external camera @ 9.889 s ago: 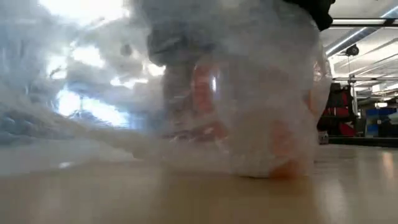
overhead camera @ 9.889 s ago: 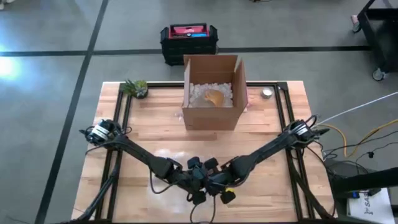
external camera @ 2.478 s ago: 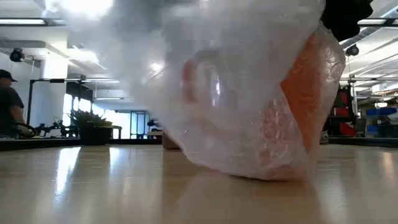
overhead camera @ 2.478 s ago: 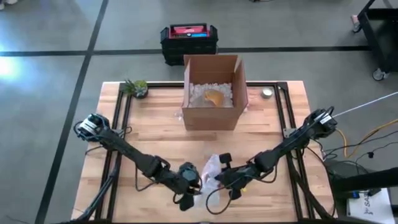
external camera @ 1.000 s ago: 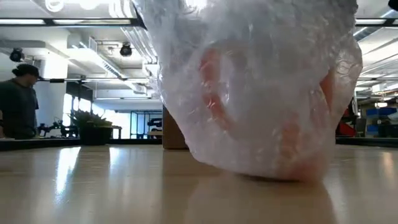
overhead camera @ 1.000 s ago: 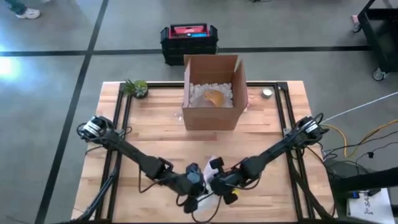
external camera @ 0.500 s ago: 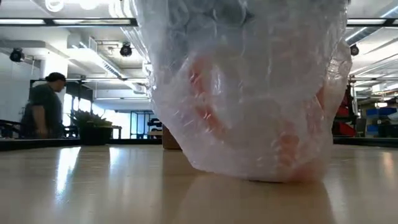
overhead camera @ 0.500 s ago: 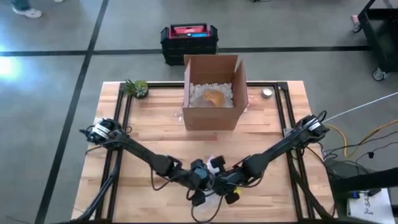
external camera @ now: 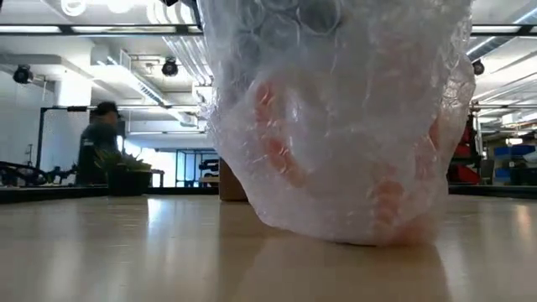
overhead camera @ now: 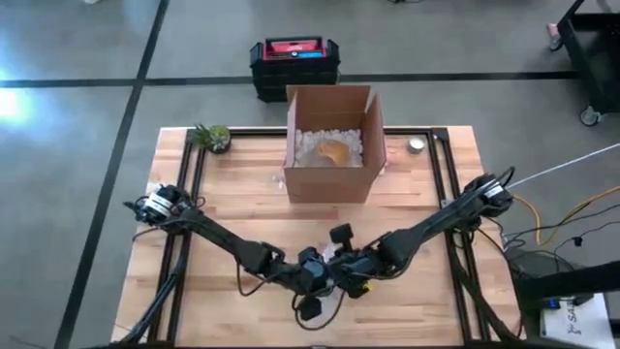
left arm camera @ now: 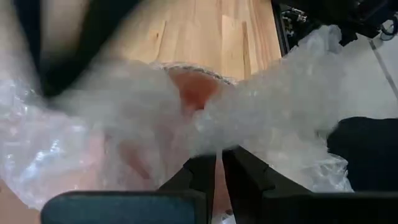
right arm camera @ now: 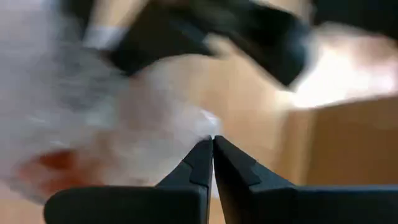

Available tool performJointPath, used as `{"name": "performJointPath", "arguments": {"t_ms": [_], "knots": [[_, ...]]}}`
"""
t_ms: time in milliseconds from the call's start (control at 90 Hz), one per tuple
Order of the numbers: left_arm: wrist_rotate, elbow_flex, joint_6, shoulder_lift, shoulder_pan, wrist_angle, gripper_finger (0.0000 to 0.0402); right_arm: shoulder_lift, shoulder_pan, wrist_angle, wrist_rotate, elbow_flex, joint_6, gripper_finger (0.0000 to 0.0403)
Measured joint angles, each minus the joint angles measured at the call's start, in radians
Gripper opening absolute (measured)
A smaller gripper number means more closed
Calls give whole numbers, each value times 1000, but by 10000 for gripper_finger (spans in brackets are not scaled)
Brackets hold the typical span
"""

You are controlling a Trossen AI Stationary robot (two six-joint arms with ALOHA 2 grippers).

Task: Wrap mug
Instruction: Wrap the orange mug with the transparent bubble wrap

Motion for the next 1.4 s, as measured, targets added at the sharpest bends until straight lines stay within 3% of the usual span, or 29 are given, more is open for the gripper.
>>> {"name": "performJointPath", "arguments": {"t_ms": [156, 633, 778, 889, 1133, 1400], "knots": [[7, 0, 0, 0, -2, -7, 20, 22, 52, 134, -71, -36, 20, 0], [-8, 48, -12, -72, -19, -96, 20, 91, 32, 151, -81, -75, 75, 0], [-92, 56, 3, -88, -38, -105, 20, 89, 33, 155, -81, -77, 73, 0], [-94, 49, -6, -57, -27, -95, 20, 89, 33, 154, -82, -77, 72, 0], [-72, 46, -18, 31, -9, -68, 20, 45, 35, 75, -97, -44, 70, 0], [-76, 44, -27, 31, -8, -66, 20, -75, 60, -30, -125, 13, 84, 0]]}}
